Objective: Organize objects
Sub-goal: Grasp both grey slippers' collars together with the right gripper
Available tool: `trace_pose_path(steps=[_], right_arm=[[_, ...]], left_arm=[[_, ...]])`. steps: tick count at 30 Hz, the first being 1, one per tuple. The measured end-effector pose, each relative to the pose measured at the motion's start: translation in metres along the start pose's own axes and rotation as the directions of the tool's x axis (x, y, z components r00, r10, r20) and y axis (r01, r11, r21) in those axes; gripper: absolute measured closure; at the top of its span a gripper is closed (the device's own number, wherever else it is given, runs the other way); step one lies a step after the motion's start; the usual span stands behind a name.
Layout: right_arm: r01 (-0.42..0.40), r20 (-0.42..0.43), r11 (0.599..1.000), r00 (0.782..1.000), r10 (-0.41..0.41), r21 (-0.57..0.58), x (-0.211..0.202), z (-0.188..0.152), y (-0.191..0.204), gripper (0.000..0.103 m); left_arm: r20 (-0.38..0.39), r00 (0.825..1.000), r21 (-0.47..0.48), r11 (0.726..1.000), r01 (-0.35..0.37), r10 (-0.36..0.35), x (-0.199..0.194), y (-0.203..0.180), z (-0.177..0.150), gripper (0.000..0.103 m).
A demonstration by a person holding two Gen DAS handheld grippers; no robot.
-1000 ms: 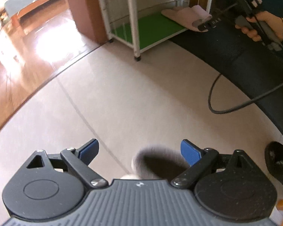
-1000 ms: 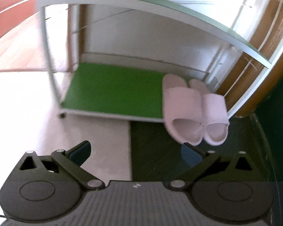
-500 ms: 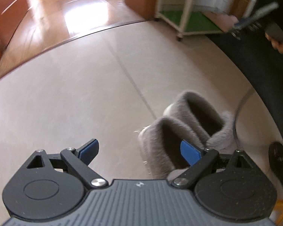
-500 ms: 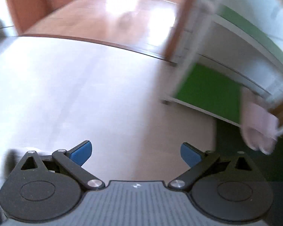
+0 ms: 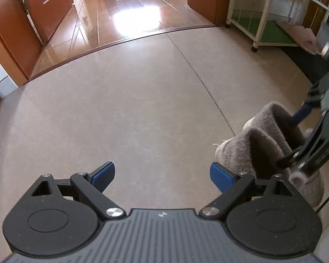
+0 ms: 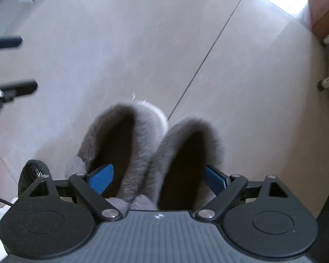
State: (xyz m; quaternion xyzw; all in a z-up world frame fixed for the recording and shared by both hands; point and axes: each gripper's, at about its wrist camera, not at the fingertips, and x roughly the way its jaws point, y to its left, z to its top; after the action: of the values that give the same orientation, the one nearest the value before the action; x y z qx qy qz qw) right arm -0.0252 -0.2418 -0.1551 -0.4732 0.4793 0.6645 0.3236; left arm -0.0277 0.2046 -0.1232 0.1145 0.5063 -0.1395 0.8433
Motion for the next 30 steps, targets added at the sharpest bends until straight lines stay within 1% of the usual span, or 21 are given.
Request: trace_pose_path(steps=[2, 3, 4, 5, 6, 8, 9, 10, 12, 14, 16, 17, 18, 19, 21, 23, 24, 26, 27, 30], right_arm=[[0.01, -0.005, 1.0, 1.0, -0.01, 0.008, 0.012, 0.001, 0.002, 0.012], [0.019, -0.002, 1.0, 1.0, -0.019, 0.013, 0.017, 0.002, 0.003, 0.019], [0.029, -0.019, 0.999, 0.999, -0.03, -0.041, 0.022, 0.005, 0.004, 0.025], [0.039, -0.02, 0.998, 0.999, -0.04, -0.04, 0.027, 0.008, 0.003, 0.029], [0.048, -0.012, 0.998, 0.999, -0.048, -0.033, 0.03, 0.009, 0.001, 0.039], [0.021, -0.004, 0.999, 1.0, -0.021, -0.038, 0.033, 0.014, -0.001, 0.05], [0.01, 0.005, 0.999, 1.0, -0.01, -0.044, 0.032, 0.017, -0.001, 0.062], [0.004, 0.005, 0.998, 1.0, -0.003, -0.057, 0.032, 0.02, 0.001, 0.065], [0.015, 0.007, 0.998, 1.0, -0.014, -0.064, 0.03, 0.026, 0.001, 0.069], [0.023, 0.039, 0.996, 0.999, -0.02, -0.089, 0.03, 0.029, 0.005, 0.07], [0.023, 0.062, 0.996, 0.998, -0.017, -0.091, 0.026, 0.038, 0.0, 0.07], [0.015, 0.067, 0.997, 0.998, -0.01, -0.078, 0.025, 0.043, -0.002, 0.069], [0.006, 0.06, 0.998, 0.998, -0.002, -0.07, 0.025, 0.048, -0.003, 0.064], [-0.006, 0.044, 0.998, 0.999, 0.008, -0.06, 0.025, 0.051, -0.005, 0.061], [-0.029, -0.002, 0.999, 1.0, 0.029, -0.021, 0.024, 0.053, -0.009, 0.06], [-0.06, -0.064, 0.998, 0.996, 0.061, 0.027, 0.026, 0.054, -0.008, 0.052], [-0.076, -0.097, 0.995, 0.992, 0.082, 0.065, 0.027, 0.05, -0.012, 0.048], [-0.102, -0.158, 0.986, 0.98, 0.123, 0.134, 0.031, 0.042, -0.019, 0.046], [-0.102, -0.175, 0.983, 0.976, 0.128, 0.15, 0.031, 0.037, -0.021, 0.043], [-0.118, -0.212, 0.975, 0.965, 0.157, 0.187, 0.03, 0.03, -0.023, 0.043]], left_arm=[[0.002, 1.0, 0.005, 1.0, -0.003, 0.003, 0.0, 0.0, 0.0, 0.01], [0.001, 1.0, 0.006, 1.0, -0.001, 0.001, 0.001, 0.0, 0.001, 0.01], [-0.001, 1.0, 0.006, 1.0, -0.001, 0.001, 0.002, -0.001, 0.001, 0.01], [-0.002, 1.0, 0.005, 1.0, 0.0, 0.0, 0.002, 0.0, 0.001, 0.01], [-0.002, 1.0, 0.007, 1.0, 0.001, -0.001, 0.002, 0.0, 0.001, 0.01], [-0.004, 1.0, 0.006, 1.0, 0.0, 0.0, 0.003, -0.001, 0.001, 0.01], [-0.005, 1.0, 0.006, 1.0, -0.001, 0.001, 0.002, 0.0, 0.0, 0.01], [-0.008, 1.0, 0.006, 1.0, -0.003, 0.003, 0.003, 0.0, 0.0, 0.01], [-0.012, 1.0, 0.004, 1.0, -0.007, 0.007, 0.004, 0.002, 0.002, 0.01], [-0.013, 1.0, -0.002, 1.0, -0.004, 0.004, 0.004, 0.001, 0.002, 0.01], [-0.013, 1.0, -0.006, 1.0, 0.005, -0.005, 0.004, 0.002, 0.002, 0.01], [-0.013, 1.0, -0.007, 1.0, 0.006, -0.006, 0.004, 0.001, 0.002, 0.01], [-0.013, 1.0, -0.008, 1.0, 0.006, -0.006, 0.004, 0.002, 0.001, 0.01], [-0.012, 1.0, -0.008, 1.0, 0.004, -0.004, 0.003, 0.002, 0.001, 0.01], [-0.01, 1.0, -0.006, 1.0, 0.001, -0.001, 0.003, 0.002, 0.0, 0.01], [-0.007, 1.0, -0.012, 1.0, -0.001, 0.0, 0.002, 0.003, 0.0, 0.01], [-0.005, 1.0, -0.016, 1.0, 0.0, 0.0, 0.002, 0.004, -0.001, 0.01], [-0.001, 1.0, -0.024, 1.0, 0.001, -0.001, 0.001, 0.005, -0.001, 0.01], [0.0, 1.0, -0.027, 1.0, 0.001, -0.001, 0.0, 0.005, -0.001, 0.01], [0.003, 1.0, -0.031, 1.0, 0.001, -0.001, 0.0, 0.007, -0.002, 0.01]])
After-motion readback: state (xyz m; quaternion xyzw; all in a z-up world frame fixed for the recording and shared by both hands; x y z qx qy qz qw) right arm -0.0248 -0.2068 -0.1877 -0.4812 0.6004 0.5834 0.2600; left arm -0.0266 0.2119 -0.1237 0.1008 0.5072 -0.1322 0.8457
